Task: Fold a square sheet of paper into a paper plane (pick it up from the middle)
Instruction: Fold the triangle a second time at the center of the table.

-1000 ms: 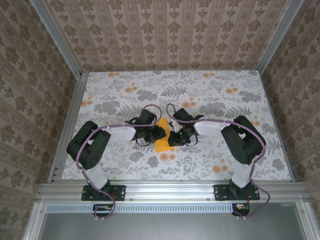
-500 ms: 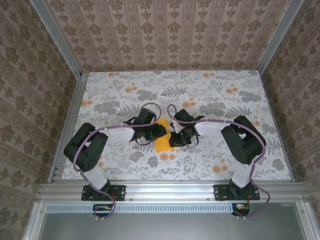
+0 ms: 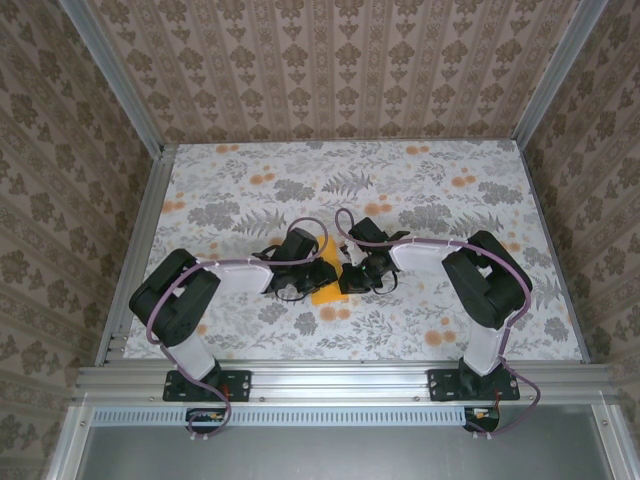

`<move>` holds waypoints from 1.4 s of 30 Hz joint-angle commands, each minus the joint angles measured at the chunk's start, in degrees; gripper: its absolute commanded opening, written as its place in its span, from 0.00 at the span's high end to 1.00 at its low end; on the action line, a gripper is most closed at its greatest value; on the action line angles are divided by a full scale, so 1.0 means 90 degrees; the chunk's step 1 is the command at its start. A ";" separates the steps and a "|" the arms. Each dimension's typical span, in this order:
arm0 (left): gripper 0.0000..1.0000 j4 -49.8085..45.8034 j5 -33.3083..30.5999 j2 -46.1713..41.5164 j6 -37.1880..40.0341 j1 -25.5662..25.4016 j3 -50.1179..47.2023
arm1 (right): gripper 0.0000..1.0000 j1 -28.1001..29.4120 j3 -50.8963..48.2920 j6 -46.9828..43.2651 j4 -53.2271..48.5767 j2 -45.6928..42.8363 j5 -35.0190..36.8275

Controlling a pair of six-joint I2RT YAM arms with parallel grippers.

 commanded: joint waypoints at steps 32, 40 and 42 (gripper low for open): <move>0.75 0.0150 0.0275 0.0310 0.0632 0.1083 -0.0383 | 0.91 -0.0081 -0.0200 -0.0072 -0.0725 0.0420 0.0953; 0.76 0.0198 0.0549 0.0180 0.0865 0.1623 -0.0488 | 0.91 -0.0081 -0.0215 -0.0083 -0.0758 0.0413 0.1023; 0.76 0.0090 0.0594 0.0074 0.0863 0.1679 -0.0426 | 0.91 -0.0080 -0.0216 -0.0085 -0.0750 0.0408 0.1023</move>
